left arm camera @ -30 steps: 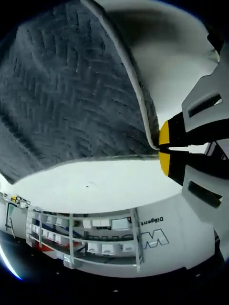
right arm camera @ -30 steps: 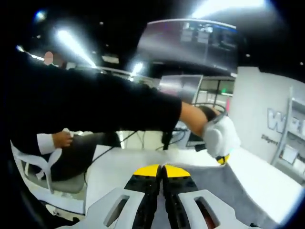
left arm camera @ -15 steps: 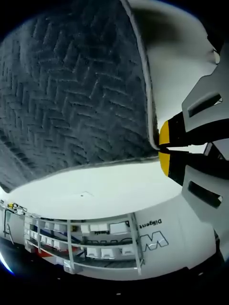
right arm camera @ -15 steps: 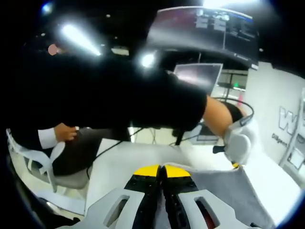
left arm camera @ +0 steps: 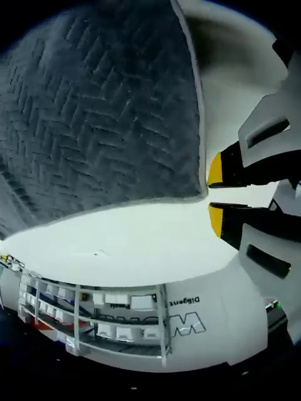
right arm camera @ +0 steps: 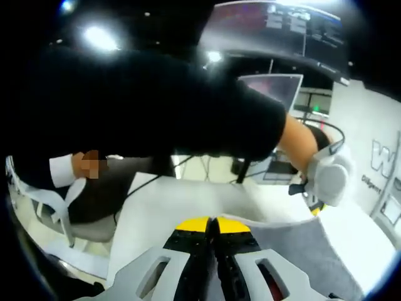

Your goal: Open the folded towel by lifting each exposed corner and separating the folded layers until the towel lies flat within the target outline without major curled edges

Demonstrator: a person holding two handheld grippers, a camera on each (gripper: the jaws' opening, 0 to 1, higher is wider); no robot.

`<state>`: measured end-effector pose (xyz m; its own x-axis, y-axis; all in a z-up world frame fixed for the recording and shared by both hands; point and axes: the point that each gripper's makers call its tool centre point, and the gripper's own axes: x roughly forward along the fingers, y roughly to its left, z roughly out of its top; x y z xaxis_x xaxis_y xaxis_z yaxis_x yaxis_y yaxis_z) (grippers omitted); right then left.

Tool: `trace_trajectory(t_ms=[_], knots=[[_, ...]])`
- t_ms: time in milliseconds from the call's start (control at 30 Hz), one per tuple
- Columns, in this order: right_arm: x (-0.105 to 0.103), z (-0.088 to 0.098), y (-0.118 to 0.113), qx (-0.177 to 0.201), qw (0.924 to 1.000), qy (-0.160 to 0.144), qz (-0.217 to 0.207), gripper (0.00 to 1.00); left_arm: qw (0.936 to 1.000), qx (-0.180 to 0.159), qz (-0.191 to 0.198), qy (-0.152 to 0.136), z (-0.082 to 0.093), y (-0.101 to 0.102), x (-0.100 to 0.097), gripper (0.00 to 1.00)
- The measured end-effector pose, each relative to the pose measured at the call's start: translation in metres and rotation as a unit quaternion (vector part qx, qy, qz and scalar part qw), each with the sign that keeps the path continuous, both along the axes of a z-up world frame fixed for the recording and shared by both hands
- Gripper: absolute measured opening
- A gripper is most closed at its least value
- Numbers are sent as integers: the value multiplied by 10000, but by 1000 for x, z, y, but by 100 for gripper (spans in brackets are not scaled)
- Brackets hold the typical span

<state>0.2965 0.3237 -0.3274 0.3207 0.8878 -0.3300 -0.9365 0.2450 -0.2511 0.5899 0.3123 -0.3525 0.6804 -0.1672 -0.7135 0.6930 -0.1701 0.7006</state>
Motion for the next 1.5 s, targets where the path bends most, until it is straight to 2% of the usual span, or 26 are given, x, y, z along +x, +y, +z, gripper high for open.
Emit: trace_trajectory(t_ms=[200, 233, 267, 300, 400, 500, 567, 600, 633, 700, 733, 767, 800, 833, 867, 900, 933, 967, 1033, 1100, 1133, 1233, 1300, 1400, 1433, 1500], knots=[[3, -9, 5, -31, 10000, 62, 27, 0, 9992, -81, 320, -241, 23, 6, 9, 12], [2, -11, 10, -57, 9999, 55, 68, 0, 9980, -342, 467, -263, 29, 2, 10, 13], [2, -13, 12, -79, 9999, 44, 94, 0, 9961, -637, 549, -250, 33, -8, -4, 15], [0, -16, 14, -103, 9999, 37, 117, 0, 9938, -948, 492, -308, 40, -20, -8, 16], [-1, -25, 21, -199, 9996, 45, 175, 0, 9806, -1857, 554, -280, 57, -50, -21, 22], [-1, -33, 23, -290, 9993, -22, 235, 0, 9743, -2092, 548, -630, 74, -62, -26, 39], [1, -35, 24, -269, 9993, 2, 249, 0, 9680, -2324, 603, -725, 83, -67, -31, 49], [0, -36, 25, -261, 9993, 36, 264, 5, 9656, -2407, 613, -771, 86, -68, -32, 53], [-1, -38, 25, -263, 9993, 60, 276, 11, 9593, -2595, 704, -861, 93, -68, -33, 57], [-5, -38, 26, -266, 9990, -28, 359, 25, 9533, -2752, 783, -969, 99, -67, -34, 68], [-7, -37, 26, -266, 9989, -55, 372, 33, 9475, -2909, 843, -1024, 103, -65, -35, 75], [-10, -34, 25, -228, 9987, -139, 429, 42, 9398, -3094, 969, -1078, 107, -62, -34, 86], [-12, -28, 28, -133, 9979, -315, 548, 59, 9280, -3339, 1176, -1163, 110, -58, -32, 98], [-11, -22, 29, 3, 9971, -491, 579, 79, 9164, -3529, 1490, -1163, 111, -50, -32, 98], [-9, -15, 29, 191, 9962, -647, 545, 100, 9076, -3646, 1812, -1022, 107, -43, -33, 100], [-8, -15, 21, 71, 9962, -692, 523, 92, 8957, -3817, 2082, -926, 105, -37, -34, 100], [-7, -12, 19, 112, 9966, -611, 543, 100, 8871, -3944, 2254, -815, 104, -33, -37, 100], [-5, -8, 17, 137, 9969, -542, 559, 98, 8823, -4021, 2337, -723, 104, -31, -40, 100], [1, 0, 7, 253, 9980, -386, 434, 100, 8704, -4245, 2371, -772, 110, -27, -44, 100], [8, 9, -8, 269, 9985, -395, 255, 100, 8656, -4354, 2352, -763, 115, -24, -50, 100], [12, 15, -15, 303, 9986, -401, 167, 100, 8595, -4451, 2406, -727, 117, -22, -54, 100], [20, 33, -43, 403, 9984, -405, -56, 100, 8506, -4620, 2437, -601, 120, -22, -67, 100], [29, 44, -68, 389, 9981, -420, -226, 100, 8403, -4835, 2399, -498, 123, -27, -79, 100], [40, 56, -100, 370, 9971, -451, -480, 99, 8207, -5190, 2354, -417, 127, -35, -97, 100], [45, 62, -112, 398, 9964, -460, -597, 99, 8173, -5237, 2369, -406, 126, -37, -102, 100], [51, 68, -134, 451, 9951, -431, -770, 98, 8181, -5235, 2348, -382, 123, -42, -111, 100]])
